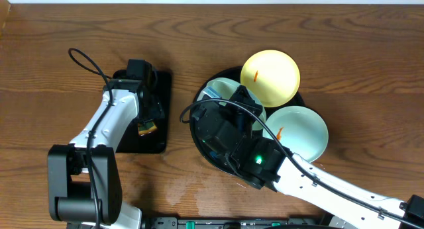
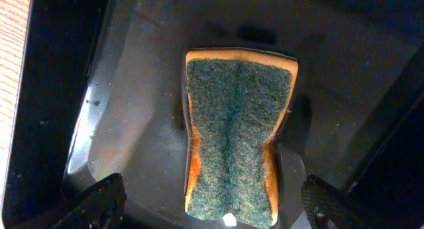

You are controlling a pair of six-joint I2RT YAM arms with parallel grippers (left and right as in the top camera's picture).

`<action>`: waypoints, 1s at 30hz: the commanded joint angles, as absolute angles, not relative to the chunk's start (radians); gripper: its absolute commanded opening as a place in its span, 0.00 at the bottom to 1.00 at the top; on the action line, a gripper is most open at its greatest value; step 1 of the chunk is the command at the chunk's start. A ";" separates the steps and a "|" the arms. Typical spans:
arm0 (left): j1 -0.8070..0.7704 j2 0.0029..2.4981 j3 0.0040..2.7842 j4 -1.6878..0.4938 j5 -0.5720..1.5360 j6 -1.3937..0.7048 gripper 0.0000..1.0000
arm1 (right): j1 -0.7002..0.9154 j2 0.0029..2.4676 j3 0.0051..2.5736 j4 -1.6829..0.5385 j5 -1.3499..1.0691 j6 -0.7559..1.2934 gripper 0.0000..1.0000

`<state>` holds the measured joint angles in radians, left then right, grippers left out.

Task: Clean dirty plates on tray and stack at the side
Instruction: 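Lift the cleaned pale green plate with the right gripper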

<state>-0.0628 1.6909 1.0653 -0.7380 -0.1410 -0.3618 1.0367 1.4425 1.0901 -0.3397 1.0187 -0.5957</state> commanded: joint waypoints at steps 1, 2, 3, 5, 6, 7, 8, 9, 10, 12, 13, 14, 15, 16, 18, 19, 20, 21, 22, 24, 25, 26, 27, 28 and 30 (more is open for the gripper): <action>-0.063 1.685 1.060 -0.743 -0.147 -0.356 0.86 | 1.040 1.433 1.112 -0.328 1.047 -0.588 0.01; -0.063 1.685 1.060 -0.743 -0.146 -0.356 0.86 | 1.040 1.433 1.112 -0.326 1.047 -0.585 0.01; -0.063 1.685 1.060 -0.743 -0.147 -0.355 0.86 | 1.040 1.433 1.112 -0.325 1.047 -0.582 0.01; -0.063 1.685 1.060 -0.743 -0.147 -0.355 0.86 | 1.040 1.433 1.112 -0.325 1.047 -0.576 0.01; -0.063 1.685 1.060 -0.743 -0.147 -0.356 0.86 | 1.040 1.433 1.112 -0.325 1.047 -0.573 0.01; -0.063 1.685 1.060 -0.743 -0.147 -0.355 0.86 | 1.040 1.433 1.112 -0.325 1.047 -0.573 0.01; -0.063 1.685 1.060 -0.743 -0.147 -0.355 0.86 | 1.040 1.433 1.112 -0.325 1.047 -0.573 0.01; -0.063 1.685 1.059 -0.743 -0.147 -0.355 0.86 | 1.039 1.433 1.112 -0.325 1.047 -0.572 0.01; -0.063 1.685 1.060 -0.743 -0.147 -0.356 0.86 | 1.039 1.433 1.112 -0.325 1.047 -0.568 0.01; -0.063 1.685 1.059 -0.743 -0.147 -0.356 0.86 | 1.039 1.433 1.112 -0.325 1.047 -0.557 0.01; -0.063 1.685 1.060 -0.743 -0.147 -0.356 0.86 | 1.039 1.433 1.112 -0.325 1.047 -0.554 0.01; -0.063 1.685 1.060 -0.743 -0.146 -0.355 0.86 | 1.039 1.433 1.112 -0.325 1.047 -0.554 0.01; -0.063 1.685 1.060 -0.743 -0.147 -0.355 0.86 | 1.039 1.433 1.112 -0.325 1.047 -0.554 0.01; -0.063 1.685 1.060 -0.743 -0.147 -0.355 0.86 | 1.039 1.433 1.112 -0.325 1.047 -0.554 0.01; -0.063 1.685 1.060 -0.743 -0.147 -0.356 0.86 | 1.039 1.433 1.112 -0.325 1.047 -0.554 0.01; -0.063 1.685 1.060 -0.743 -0.147 -0.356 0.86 | 1.039 1.433 1.112 -0.325 1.047 -0.554 0.01; -0.063 1.685 1.060 -0.743 -0.147 -0.355 0.86 | 1.039 1.433 1.112 -0.325 1.047 -0.553 0.01; -0.063 1.685 1.060 -0.743 -0.147 -0.355 0.86 | 1.039 1.433 1.112 -0.325 1.047 -0.553 0.01; -0.063 1.685 1.060 -0.743 -0.146 -0.355 0.86 | 1.039 1.433 1.112 -0.325 1.048 -0.550 0.01; -0.063 1.685 1.060 -0.743 -0.147 -0.355 0.86 | 1.035 1.433 1.112 -0.326 1.051 -0.509 0.01; -0.063 1.685 1.060 -0.743 -0.147 -0.356 0.86 | 1.030 1.433 1.112 -0.329 1.051 -0.475 0.01; -0.063 1.685 1.059 -0.743 -0.147 -0.355 0.86 | 1.021 1.433 1.112 -0.336 1.051 -0.421 0.01; -0.063 1.685 1.060 -0.743 -0.147 -0.355 0.86 | 1.008 1.433 1.112 -0.352 1.050 -0.360 0.01; -0.063 1.685 1.060 -0.743 -0.147 -0.355 0.86 | 0.991 1.433 1.112 -0.375 1.050 -0.292 0.01; -0.063 1.685 1.060 -0.743 -0.146 -0.355 0.86 | 0.949 1.431 1.112 -0.434 1.038 -0.155 0.01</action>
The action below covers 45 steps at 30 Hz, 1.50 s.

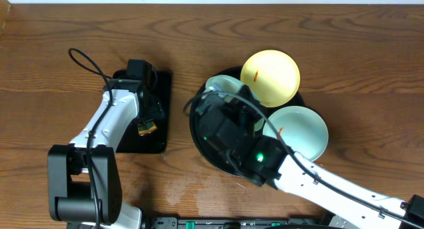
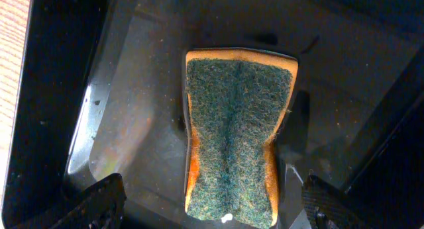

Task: Clean dirty plates on tray and stack at the side
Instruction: 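Lift the cleaned pale green plate with the right gripper, then place the plate on the table right of the round tray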

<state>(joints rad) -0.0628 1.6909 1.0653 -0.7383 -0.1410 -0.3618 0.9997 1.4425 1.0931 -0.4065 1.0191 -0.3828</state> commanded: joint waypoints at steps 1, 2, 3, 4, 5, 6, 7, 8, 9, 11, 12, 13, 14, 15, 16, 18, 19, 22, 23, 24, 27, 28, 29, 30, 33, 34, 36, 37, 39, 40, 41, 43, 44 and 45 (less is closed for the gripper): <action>-0.063 1.685 1.060 -0.743 -0.146 -0.356 0.86 | 0.919 1.428 1.112 -0.468 1.008 -0.082 0.01; -0.063 1.685 1.060 -0.743 -0.147 -0.355 0.86 | 0.896 1.423 1.112 -0.488 0.971 -0.045 0.01; -0.063 1.685 1.060 -0.743 -0.146 -0.356 0.86 | 0.865 1.415 1.112 -0.512 0.912 -0.004 0.01; -0.063 1.685 1.060 -0.743 -0.147 -0.355 0.86 | 0.831 1.403 1.112 -0.532 0.841 0.035 0.01; -0.063 1.685 1.060 -0.743 -0.147 -0.355 0.86 | 0.790 1.389 1.112 -0.550 0.759 0.072 0.01; -0.063 1.685 1.060 -0.743 -0.147 -0.356 0.86 | 0.741 1.373 1.112 -0.566 0.667 0.109 0.01; -0.063 1.685 1.060 -0.743 -0.147 -0.355 0.86 | 0.684 1.357 1.112 -0.578 0.564 0.140 0.01; -0.063 1.685 1.060 -0.743 -0.146 -0.355 0.86 | 0.619 1.341 1.112 -0.588 0.456 0.162 0.01; -0.063 1.685 1.060 -0.743 -0.146 -0.356 0.86 | 0.551 1.326 1.112 -0.593 0.344 0.175 0.01; -0.063 1.685 1.060 -0.743 -0.147 -0.356 0.86 | 0.401 1.304 1.112 -0.594 0.120 0.182 0.01; -0.063 1.685 1.060 -0.743 -0.147 -0.355 0.86 | 0.325 1.299 1.112 -0.594 0.033 0.195 0.01; -0.063 1.685 1.060 -0.743 -0.147 -0.355 0.86 | 0.249 1.298 1.112 -0.596 -0.035 0.215 0.01; -0.063 1.685 1.060 -0.743 -0.147 -0.355 0.86 | 0.176 1.299 1.112 -0.601 -0.087 0.234 0.01; -0.063 1.685 1.060 -0.743 -0.147 -0.356 0.86 | 0.105 1.303 1.112 -0.611 -0.128 0.252 0.01; -0.063 1.685 1.060 -0.743 -0.147 -0.356 0.86 | 0.036 1.308 1.112 -0.623 -0.155 0.269 0.01; -0.063 1.685 1.060 -0.743 -0.147 -0.356 0.86 | -0.089 1.322 1.111 -0.652 -0.184 0.299 0.01; -0.063 1.685 1.060 -0.743 -0.147 -0.356 0.86 | -0.145 1.332 1.111 -0.665 -0.185 0.304 0.01; -0.063 1.685 1.059 -0.743 -0.147 -0.356 0.86 | -0.293 1.375 1.110 -0.694 -0.185 0.323 0.01; -0.063 1.685 1.060 -0.743 -0.147 -0.356 0.86 | -0.336 1.394 1.110 -0.693 -0.184 0.329 0.01; -0.063 1.685 1.060 -0.743 -0.147 -0.355 0.86 | -0.377 1.414 1.109 -0.692 -0.183 0.341 0.01; -0.063 1.685 1.060 -0.743 -0.147 -0.355 0.86 | -0.489 1.481 1.109 -0.691 -0.184 0.389 0.01; -0.063 1.685 1.060 -0.743 -0.147 -0.356 0.86 | -0.521 1.505 1.109 -0.685 -0.183 0.397 0.01; -0.063 1.685 1.060 -0.743 -0.147 -0.355 0.86 | -0.548 1.530 1.109 -0.678 -0.179 0.407 0.01; -0.063 1.685 1.060 -0.743 -0.146 -0.355 0.86 | -0.575 1.554 1.109 -0.670 -0.175 0.416 0.01; -0.063 1.685 1.060 -0.743 -0.147 -0.356 0.86 | -0.639 1.629 1.109 -0.652 -0.137 0.426 0.01; -0.063 1.685 1.060 -0.743 -0.147 -0.355 0.86 | -0.653 1.650 1.109 -0.647 -0.133 0.425 0.01; -0.063 1.685 1.060 -0.743 -0.147 -0.355 0.86 | -0.671 1.683 1.109 -0.645 -0.136 0.411 0.01; -0.063 1.685 1.060 -0.743 -0.146 -0.356 0.86 | -0.675 1.693 1.109 -0.645 -0.137 0.395 0.01; -0.063 1.685 1.060 -0.743 -0.147 -0.355 0.86 | -0.672 1.697 1.109 -0.641 -0.135 0.359 0.02; -0.063 1.685 1.060 -0.743 -0.147 -0.355 0.86 | -0.668 1.696 1.109 -0.640 -0.131 0.358 0.29; -0.063 1.685 1.060 -0.743 -0.147 -0.355 0.86 | -0.667 1.692 1.109 -0.640 -0.130 0.370 0.56; -0.063 1.685 1.060 -0.743 -0.147 -0.356 0.86 | -0.666 1.685 1.109 -0.648 -0.128 0.398 0.83; -0.063 1.685 1.060 -0.743 -0.147 -0.356 0.86 | -0.666 1.677 1.109 -0.656 -0.128 0.401 0.84; -0.063 1.685 1.060 -0.743 -0.147 -0.356 0.86 | -0.663 1.667 1.109 -0.667 -0.129 0.400 0.84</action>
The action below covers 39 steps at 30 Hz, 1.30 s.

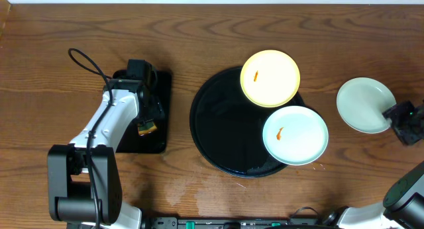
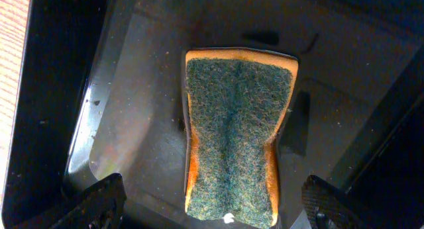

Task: Clean dirty plates on tray and stack at the side
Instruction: 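Place the plate on the table right of the round tray, then move right gripper back and grasp the second pale green plate rim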

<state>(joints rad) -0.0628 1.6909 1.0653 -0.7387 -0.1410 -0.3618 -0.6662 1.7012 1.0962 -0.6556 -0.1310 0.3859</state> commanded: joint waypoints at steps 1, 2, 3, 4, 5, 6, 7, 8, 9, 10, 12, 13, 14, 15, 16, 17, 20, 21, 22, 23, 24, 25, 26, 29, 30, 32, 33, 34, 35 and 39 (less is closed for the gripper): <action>-0.063 1.685 1.060 -0.743 -0.146 -0.355 0.86 | -0.656 1.652 1.109 -0.680 -0.137 0.399 0.85; -0.063 1.685 1.060 -0.743 -0.147 -0.355 0.86 | -0.646 1.636 1.109 -0.691 -0.151 0.399 0.85; -0.063 1.685 1.060 -0.743 -0.147 -0.356 0.86 | -0.629 1.616 1.109 -0.701 -0.187 0.391 0.83; -0.063 1.685 1.060 -0.743 -0.147 -0.356 0.86 | -0.610 1.601 1.109 -0.717 -0.218 0.384 0.82; -0.063 1.685 1.059 -0.743 -0.147 -0.356 0.86 | -0.583 1.583 1.109 -0.748 -0.230 0.384 0.80; -0.063 1.685 1.060 -0.743 -0.147 -0.356 0.86 | -0.554 1.568 1.109 -0.784 -0.229 0.384 0.80; -0.063 1.685 1.060 -0.743 -0.147 -0.355 0.86 | -0.521 1.557 1.109 -0.813 -0.228 0.384 0.79; -0.063 1.685 1.060 -0.743 -0.147 -0.355 0.86 | -0.482 1.549 1.109 -0.847 -0.225 0.376 0.76; -0.063 1.685 1.060 -0.743 -0.147 -0.355 0.86 | -0.438 1.548 1.109 -0.878 -0.225 0.357 0.72; -0.063 1.685 1.060 -0.743 -0.147 -0.356 0.86 | -0.395 1.549 1.108 -0.907 -0.224 0.331 0.70; -0.063 1.685 1.060 -0.743 -0.147 -0.356 0.86 | -0.326 1.553 1.100 -0.948 -0.178 0.306 0.67; -0.063 1.685 1.060 -0.743 -0.147 -0.355 0.86 | -0.284 1.554 1.092 -0.968 -0.115 0.306 0.67; -0.063 1.685 1.060 -0.743 -0.147 -0.355 0.86 | -0.255 1.556 1.083 -0.975 -0.059 0.308 0.68; -0.063 1.685 1.060 -0.743 -0.147 -0.355 0.86 | -0.223 1.556 1.070 -0.980 0.001 0.320 0.70; -0.063 1.685 1.060 -0.743 -0.147 -0.355 0.86 | -0.200 1.556 1.057 -0.980 0.035 0.335 0.70; -0.063 1.685 1.060 -0.743 -0.147 -0.356 0.86 | -0.180 1.556 1.042 -0.979 0.050 0.348 0.69; -0.063 1.685 1.060 -0.743 -0.147 -0.356 0.86 | -0.146 1.556 0.996 -0.946 0.041 0.347 0.54; -0.063 1.685 1.060 -0.743 -0.147 -0.356 0.86 | -0.136 1.556 0.978 -0.928 0.026 0.345 0.47; -0.063 1.685 1.060 -0.743 -0.147 -0.355 0.86 | -0.125 1.556 0.959 -0.911 0.002 0.337 0.40; -0.063 1.685 1.060 -0.743 -0.147 -0.355 0.86 | -0.114 1.556 0.942 -0.897 -0.026 0.329 0.34; -0.063 1.685 1.060 -0.743 -0.146 -0.356 0.86 | -0.094 1.556 0.914 -0.876 -0.056 0.316 0.31; -0.063 1.685 1.060 -0.743 -0.146 -0.356 0.86 | -0.081 1.556 0.897 -0.871 -0.057 0.317 0.27; -0.063 1.685 1.060 -0.743 -0.147 -0.356 0.86 | -0.072 1.556 0.886 -0.871 -0.057 0.322 0.18; -0.063 1.685 1.060 -0.743 -0.147 -0.355 0.86 | -0.051 1.556 0.876 -0.875 -0.057 0.322 0.01; -0.063 1.685 1.060 -0.743 -0.146 -0.356 0.86 | -0.041 1.554 0.876 -0.871 -0.062 0.302 0.01; -0.063 1.685 1.060 -0.743 -0.146 -0.356 0.86 | -0.020 1.549 0.876 -0.863 -0.083 0.269 0.01; -0.063 1.685 1.060 -0.743 -0.146 -0.355 0.86 | -0.005 1.548 0.877 -0.857 -0.099 0.247 0.01; -0.063 1.685 1.060 -0.743 -0.146 -0.355 0.86 | 0.011 1.546 0.877 -0.849 -0.112 0.227 0.01; -0.063 1.685 1.060 -0.743 -0.147 -0.356 0.86 | 0.031 1.546 0.877 -0.838 -0.124 0.205 0.01; -0.063 1.685 1.060 -0.743 -0.146 -0.355 0.86 | 0.122 1.546 0.877 -0.804 -0.143 0.139 0.01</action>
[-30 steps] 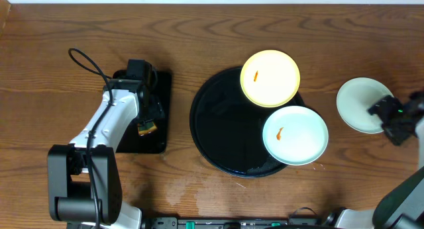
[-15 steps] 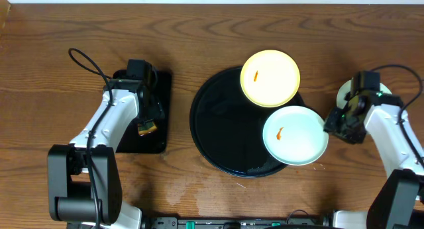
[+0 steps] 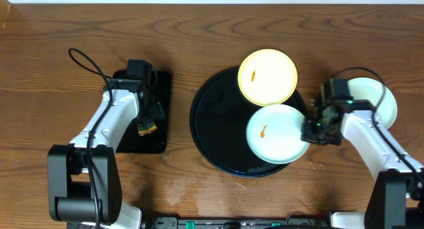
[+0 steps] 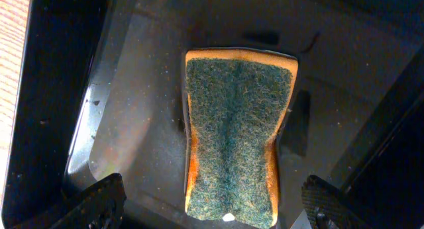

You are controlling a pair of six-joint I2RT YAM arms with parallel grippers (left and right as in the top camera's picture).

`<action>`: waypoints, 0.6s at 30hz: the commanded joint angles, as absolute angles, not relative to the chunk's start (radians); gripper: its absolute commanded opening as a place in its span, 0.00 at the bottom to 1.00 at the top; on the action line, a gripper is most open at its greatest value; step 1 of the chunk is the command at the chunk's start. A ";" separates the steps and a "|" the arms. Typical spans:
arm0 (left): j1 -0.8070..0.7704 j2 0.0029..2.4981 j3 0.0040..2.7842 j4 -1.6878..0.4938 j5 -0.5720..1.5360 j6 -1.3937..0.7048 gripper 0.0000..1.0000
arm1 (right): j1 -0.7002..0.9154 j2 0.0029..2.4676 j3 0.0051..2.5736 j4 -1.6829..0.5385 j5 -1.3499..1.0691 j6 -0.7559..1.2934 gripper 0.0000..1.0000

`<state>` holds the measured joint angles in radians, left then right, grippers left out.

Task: Clean dirty plates on tray and stack at the side
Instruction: 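Move right gripper back and grasp the second pale green plate rim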

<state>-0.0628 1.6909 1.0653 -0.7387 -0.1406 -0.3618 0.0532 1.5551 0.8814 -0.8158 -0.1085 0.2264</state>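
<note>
On the round black tray (image 3: 222,126) lie a yellow plate (image 3: 267,77) and a pale green plate (image 3: 275,133), each with an orange smear. My right gripper (image 3: 310,128) is at the pale plate's right rim; its jaws are hidden from above. A second pale plate (image 3: 379,96) rests on the table at the right, partly under the right arm. My left gripper (image 4: 212,206) hangs open over the green-and-orange sponge (image 4: 232,136), its fingers (image 4: 99,202) on either side of the sponge's near end and clear of it.
The sponge lies in a black rectangular tray (image 3: 159,90) left of the round tray. A black cable (image 3: 86,60) loops off the left arm. Bare wood surrounds both trays.
My right gripper has moved from the far right table edge to the right rim of the stained pale plate. That plate now sits a little further left on the tray. The left gripper is unchanged.
At first my right arm reached across the round tray over a pale plate at its back left. Then that plate lay on the table at the right with the gripper beside it. Now the gripper is at the stained pale plate. The left gripper stayed open over the sponge.
</note>
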 commanded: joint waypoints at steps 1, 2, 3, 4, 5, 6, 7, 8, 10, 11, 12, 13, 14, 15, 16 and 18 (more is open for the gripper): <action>-0.063 1.685 1.060 -0.743 -0.147 -0.356 0.86 | 0.146 1.546 0.877 -0.802 -0.143 0.136 0.01; -0.063 1.685 1.060 -0.743 -0.146 -0.356 0.86 | 0.165 1.546 0.877 -0.798 -0.144 0.132 0.01; -0.063 1.685 1.060 -0.743 -0.146 -0.355 0.86 | 0.186 1.546 0.877 -0.785 -0.141 0.129 0.01; -0.063 1.685 1.060 -0.743 -0.147 -0.356 0.86 | 0.202 1.547 0.877 -0.767 -0.139 0.117 0.01; -0.063 1.685 1.060 -0.743 -0.147 -0.356 0.86 | 0.218 1.547 0.877 -0.737 -0.139 0.101 0.01; -0.063 1.685 1.060 -0.743 -0.147 -0.355 0.86 | 0.244 1.547 0.877 -0.664 -0.139 0.058 0.01; -0.063 1.685 1.060 -0.743 -0.147 -0.356 0.86 | 0.263 1.547 0.876 -0.588 -0.139 0.009 0.01; -0.063 1.685 1.059 -0.743 -0.147 -0.355 0.86 | 0.270 1.547 0.876 -0.563 -0.138 -0.010 0.01; -0.063 1.685 1.060 -0.743 -0.146 -0.355 0.86 | 0.279 1.549 0.876 -0.531 -0.128 -0.016 0.01; -0.063 1.685 1.060 -0.743 -0.146 -0.356 0.86 | 0.282 1.551 0.876 -0.517 -0.128 -0.011 0.01; -0.063 1.685 1.060 -0.743 -0.147 -0.355 0.86 | 0.282 1.555 0.876 -0.507 -0.128 -0.004 0.01; -0.063 1.685 1.060 -0.743 -0.147 -0.355 0.86 | 0.282 1.558 0.876 -0.500 -0.128 0.007 0.13; -0.063 1.685 1.060 -0.743 -0.146 -0.355 0.86 | 0.282 1.558 0.876 -0.503 -0.128 0.022 0.23; -0.063 1.685 1.060 -0.743 -0.147 -0.355 0.86 | 0.282 1.558 0.876 -0.513 -0.128 0.036 0.25; -0.063 1.685 1.060 -0.743 -0.147 -0.356 0.86 | 0.282 1.558 0.876 -0.524 -0.128 0.058 0.26; -0.063 1.685 1.060 -0.743 -0.147 -0.356 0.86 | 0.282 1.558 0.875 -0.543 -0.128 0.109 0.27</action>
